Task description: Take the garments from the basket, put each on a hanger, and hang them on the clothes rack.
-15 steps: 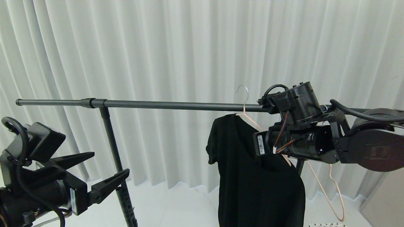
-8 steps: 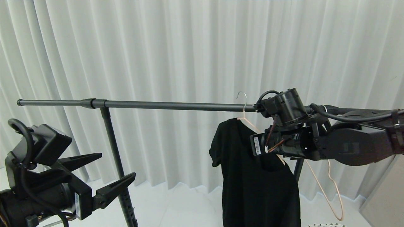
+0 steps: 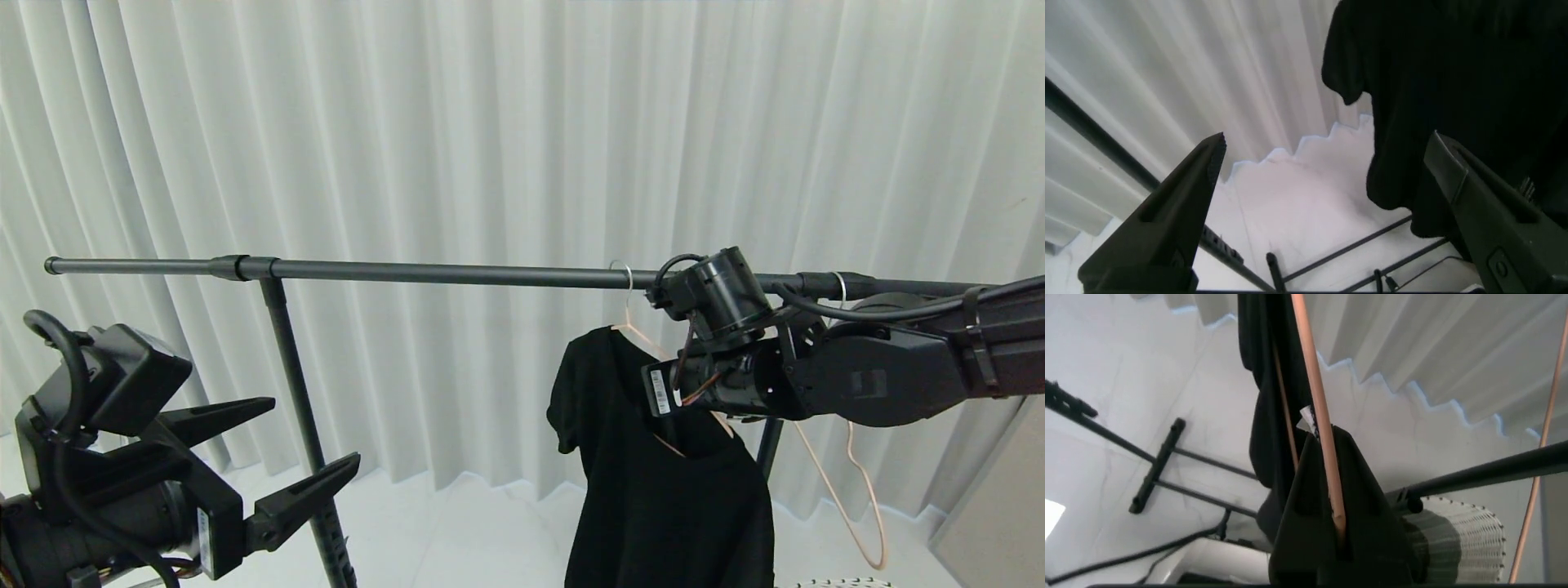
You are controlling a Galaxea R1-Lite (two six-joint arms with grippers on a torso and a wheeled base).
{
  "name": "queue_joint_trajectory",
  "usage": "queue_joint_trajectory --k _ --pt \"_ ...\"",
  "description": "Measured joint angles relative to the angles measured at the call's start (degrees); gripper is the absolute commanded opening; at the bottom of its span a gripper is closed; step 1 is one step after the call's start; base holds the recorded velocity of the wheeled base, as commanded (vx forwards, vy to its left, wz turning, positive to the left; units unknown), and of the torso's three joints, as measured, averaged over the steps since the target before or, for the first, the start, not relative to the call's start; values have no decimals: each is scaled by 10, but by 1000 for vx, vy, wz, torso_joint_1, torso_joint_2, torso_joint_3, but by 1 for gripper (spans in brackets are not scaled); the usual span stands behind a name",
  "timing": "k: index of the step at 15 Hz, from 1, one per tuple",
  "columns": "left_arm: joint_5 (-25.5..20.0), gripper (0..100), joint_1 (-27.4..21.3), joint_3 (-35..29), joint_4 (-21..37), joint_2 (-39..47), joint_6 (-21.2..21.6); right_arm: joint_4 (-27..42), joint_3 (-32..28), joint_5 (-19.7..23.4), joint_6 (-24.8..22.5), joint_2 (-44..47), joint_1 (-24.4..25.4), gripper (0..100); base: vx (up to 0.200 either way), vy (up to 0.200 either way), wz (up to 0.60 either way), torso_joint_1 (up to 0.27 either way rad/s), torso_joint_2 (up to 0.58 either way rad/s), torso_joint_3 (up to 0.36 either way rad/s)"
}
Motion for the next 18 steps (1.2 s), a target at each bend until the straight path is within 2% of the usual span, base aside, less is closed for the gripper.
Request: queue_joint_trajectory --k 1,2,6,10,12,14,16,18 --pt "0 100 0 0 0 0 0 3 -1 0 0 0 0 0 0 0 0 0 0 0" --pt "0 100 0 0 0 -1 0 4 -1 0 0 -1 0 100 0 0 0 0 0 0" --pt "0 100 4 0 -9 0 0 17 -1 0 3 -14 4 100 0 0 0 0 0 0" --pt "1 100 56 -1 -27 6 0 24 23 -1 6 -84 34 100 0 0 0 0 0 0" --pt "1 100 85 1 -27 8 0 25 50 -26 5 -136 54 100 0 0 0 0 0 0" --pt "1 100 105 0 -27 8 0 45 80 -74 -3 -187 63 100 -100 0 0 1 1 1" --pt "2 100 112 -2 -27 8 1 111 94 -89 -20 -232 51 100 -200 0 0 7 2 5" --pt "4 100 117 -3 -27 9 1 126 99 -93 -44 -266 22 100 -200 0 0 -2 2 5"
